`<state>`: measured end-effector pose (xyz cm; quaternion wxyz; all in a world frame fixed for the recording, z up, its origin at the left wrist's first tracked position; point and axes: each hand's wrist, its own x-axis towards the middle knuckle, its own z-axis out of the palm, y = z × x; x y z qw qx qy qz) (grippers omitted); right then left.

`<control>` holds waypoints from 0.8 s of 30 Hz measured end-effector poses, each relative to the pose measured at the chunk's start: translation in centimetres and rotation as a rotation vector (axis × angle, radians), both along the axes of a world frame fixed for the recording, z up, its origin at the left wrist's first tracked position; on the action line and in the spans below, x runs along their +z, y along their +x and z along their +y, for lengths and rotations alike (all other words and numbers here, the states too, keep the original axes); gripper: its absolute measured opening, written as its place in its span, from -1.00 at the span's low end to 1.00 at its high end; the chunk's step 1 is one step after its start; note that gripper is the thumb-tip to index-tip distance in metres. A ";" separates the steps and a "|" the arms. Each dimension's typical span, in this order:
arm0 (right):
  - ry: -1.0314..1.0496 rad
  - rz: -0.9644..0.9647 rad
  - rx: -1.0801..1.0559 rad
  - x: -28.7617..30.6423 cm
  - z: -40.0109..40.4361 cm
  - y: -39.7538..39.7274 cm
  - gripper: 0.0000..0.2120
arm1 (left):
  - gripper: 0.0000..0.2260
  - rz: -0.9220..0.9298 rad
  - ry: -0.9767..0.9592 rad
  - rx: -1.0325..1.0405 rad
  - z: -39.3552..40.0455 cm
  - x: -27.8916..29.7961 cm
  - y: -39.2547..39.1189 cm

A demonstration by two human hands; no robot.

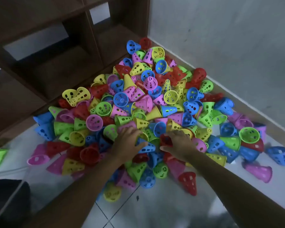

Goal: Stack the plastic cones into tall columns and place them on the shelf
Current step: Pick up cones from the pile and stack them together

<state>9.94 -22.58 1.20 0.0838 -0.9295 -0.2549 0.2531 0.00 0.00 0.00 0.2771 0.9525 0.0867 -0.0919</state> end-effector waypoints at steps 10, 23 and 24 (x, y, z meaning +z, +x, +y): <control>0.133 0.055 -0.319 -2.5 0.6 -3.6 -0.44 | -0.48 -0.052 0.218 -0.123 -1.0 -1.6 -3.6; 0.314 0.026 -0.540 -3.9 1.5 -3.7 -0.46 | -0.49 -0.015 0.317 -0.219 -0.1 -2.5 -5.7; 0.328 0.009 -0.552 -3.8 1.5 -3.7 -0.46 | -0.50 -0.027 0.311 -0.217 -0.1 -2.5 -5.7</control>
